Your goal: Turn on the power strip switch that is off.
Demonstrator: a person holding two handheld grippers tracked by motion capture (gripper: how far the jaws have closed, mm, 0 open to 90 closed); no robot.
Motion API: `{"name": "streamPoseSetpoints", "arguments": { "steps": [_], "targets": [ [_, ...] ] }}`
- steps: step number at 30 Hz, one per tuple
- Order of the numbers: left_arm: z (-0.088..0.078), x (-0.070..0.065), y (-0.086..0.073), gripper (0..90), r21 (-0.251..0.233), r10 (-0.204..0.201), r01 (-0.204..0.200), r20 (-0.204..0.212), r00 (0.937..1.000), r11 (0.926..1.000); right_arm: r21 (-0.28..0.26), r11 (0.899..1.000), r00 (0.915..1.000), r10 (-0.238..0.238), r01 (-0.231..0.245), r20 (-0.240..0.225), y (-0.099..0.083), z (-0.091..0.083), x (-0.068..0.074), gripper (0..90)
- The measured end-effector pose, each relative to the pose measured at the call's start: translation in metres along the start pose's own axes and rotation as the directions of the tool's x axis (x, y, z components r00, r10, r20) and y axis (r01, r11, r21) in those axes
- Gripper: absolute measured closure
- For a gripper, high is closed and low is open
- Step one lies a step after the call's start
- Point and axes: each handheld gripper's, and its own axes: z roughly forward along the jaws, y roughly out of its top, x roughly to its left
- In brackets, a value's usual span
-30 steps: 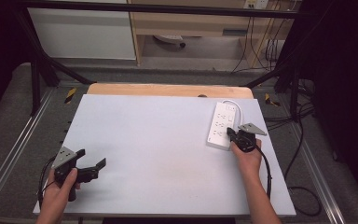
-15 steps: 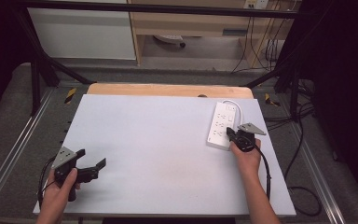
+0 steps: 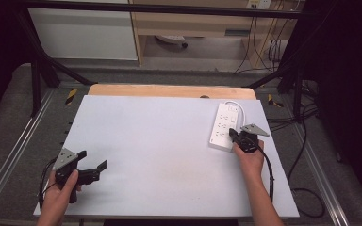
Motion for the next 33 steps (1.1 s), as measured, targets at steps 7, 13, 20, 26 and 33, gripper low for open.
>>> {"name": "streamPoseSetpoints", "arguments": {
  "steps": [7, 13, 20, 26, 33],
  "targets": [
    [0.0005, 0.0004, 0.0000, 6.4, 0.002, 0.004, -0.004, 0.002, 1.0000, 1.0000, 0.002, 1.000, 1.0000, 0.004, -0.004, -0.001, 0.0001, 0.0001, 0.0000, 90.0],
    [0.0002, 0.0003, 0.0000, 6.4, 0.000, 0.002, -0.002, 0.000, 1.0000, 1.0000, 0.003, 1.000, 1.0000, 0.007, -0.007, 0.000, 0.0002, 0.0002, 0.0001, 90.0],
    [0.0004, 0.0004, -0.0001, 6.4, 0.000, 0.001, -0.001, 0.002, 1.0000, 1.0000, 0.004, 1.000, 0.9998, 0.016, -0.016, 0.010, 0.0004, 0.0008, -0.0009, 90.0],
    [0.0004, 0.0004, 0.0000, 6.4, 0.001, 0.004, -0.004, 0.000, 1.0000, 1.0000, 0.004, 1.000, 0.9999, 0.010, -0.010, 0.007, 0.0004, 0.0000, 0.0000, 90.0],
    [0.0001, 0.0003, -0.0001, 6.4, 0.000, 0.000, 0.000, -0.001, 1.0000, 1.0000, 0.011, 1.000, 0.9999, -0.009, 0.009, 0.013, 0.0005, -0.0017, 0.0016, 90.0]
  ]
}}
